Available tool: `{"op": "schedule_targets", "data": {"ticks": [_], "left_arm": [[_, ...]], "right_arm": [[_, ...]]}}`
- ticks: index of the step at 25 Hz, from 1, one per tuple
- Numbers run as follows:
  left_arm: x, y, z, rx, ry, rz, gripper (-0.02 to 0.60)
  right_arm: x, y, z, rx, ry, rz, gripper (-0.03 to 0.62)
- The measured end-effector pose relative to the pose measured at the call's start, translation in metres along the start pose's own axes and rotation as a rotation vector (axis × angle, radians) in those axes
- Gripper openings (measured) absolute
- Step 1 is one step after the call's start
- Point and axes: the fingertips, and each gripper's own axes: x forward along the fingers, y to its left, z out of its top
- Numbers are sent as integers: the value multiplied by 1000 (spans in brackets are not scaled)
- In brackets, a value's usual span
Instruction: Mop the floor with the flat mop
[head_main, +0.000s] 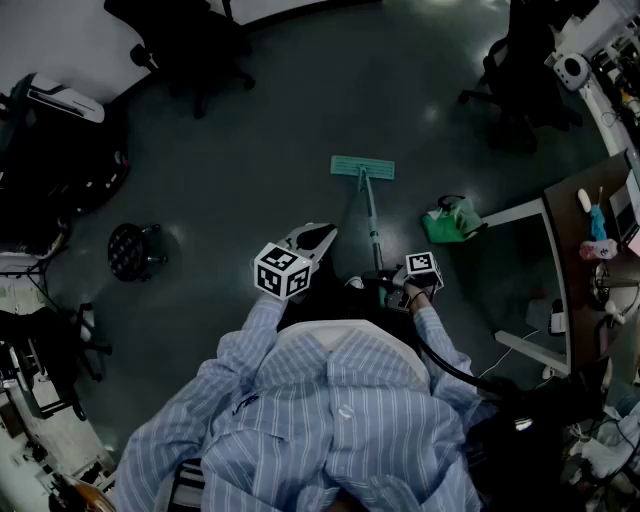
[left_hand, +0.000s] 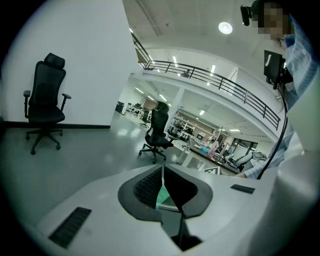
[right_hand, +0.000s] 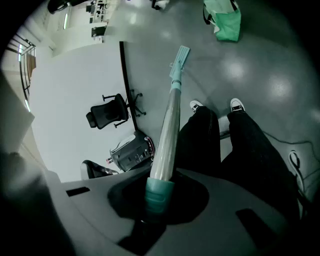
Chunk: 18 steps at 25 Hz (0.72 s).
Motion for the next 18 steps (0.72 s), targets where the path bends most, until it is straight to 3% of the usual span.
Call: {"op": "schedule_targets", "data": {"ticks": [18], "left_arm": [[1, 0, 6, 4, -27, 19, 14]], "right_arm": [[-6, -4, 2, 8, -4, -30, 40]]}}
